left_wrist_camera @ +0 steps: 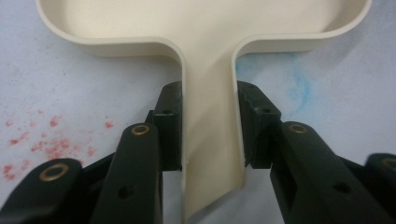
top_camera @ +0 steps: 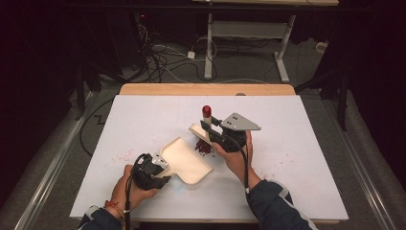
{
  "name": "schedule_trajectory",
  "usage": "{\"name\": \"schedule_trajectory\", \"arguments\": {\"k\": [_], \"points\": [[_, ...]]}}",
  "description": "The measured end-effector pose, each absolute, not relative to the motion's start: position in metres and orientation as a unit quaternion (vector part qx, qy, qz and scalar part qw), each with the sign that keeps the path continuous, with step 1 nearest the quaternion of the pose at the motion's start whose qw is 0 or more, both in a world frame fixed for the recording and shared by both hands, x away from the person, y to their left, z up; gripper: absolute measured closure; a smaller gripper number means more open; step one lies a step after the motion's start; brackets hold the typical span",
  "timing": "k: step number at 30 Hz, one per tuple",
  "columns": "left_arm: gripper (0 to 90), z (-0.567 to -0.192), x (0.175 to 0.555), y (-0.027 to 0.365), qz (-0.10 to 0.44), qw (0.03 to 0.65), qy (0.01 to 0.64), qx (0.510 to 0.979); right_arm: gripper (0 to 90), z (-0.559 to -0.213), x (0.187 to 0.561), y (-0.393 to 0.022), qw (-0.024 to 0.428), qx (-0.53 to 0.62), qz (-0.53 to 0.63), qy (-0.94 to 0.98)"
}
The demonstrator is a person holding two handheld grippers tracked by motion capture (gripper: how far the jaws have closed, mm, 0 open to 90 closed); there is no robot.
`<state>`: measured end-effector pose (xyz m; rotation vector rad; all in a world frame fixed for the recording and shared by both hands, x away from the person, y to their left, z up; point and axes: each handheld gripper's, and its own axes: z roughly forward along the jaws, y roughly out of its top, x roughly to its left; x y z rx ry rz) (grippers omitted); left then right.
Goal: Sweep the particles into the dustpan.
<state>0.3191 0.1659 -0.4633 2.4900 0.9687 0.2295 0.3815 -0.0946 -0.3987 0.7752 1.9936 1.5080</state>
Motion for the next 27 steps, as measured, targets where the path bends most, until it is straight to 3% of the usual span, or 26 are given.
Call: {"name": "schedule_trajectory", "arguments": {"k": [27], "points": [[63.4, -0.464, 0.326, 0.151, 0.076, 0.22, 0.357, 0.905, 69.1, -0.399, 0.331, -0.066, 0.278, 0.269, 0.555, 0.736]]}}
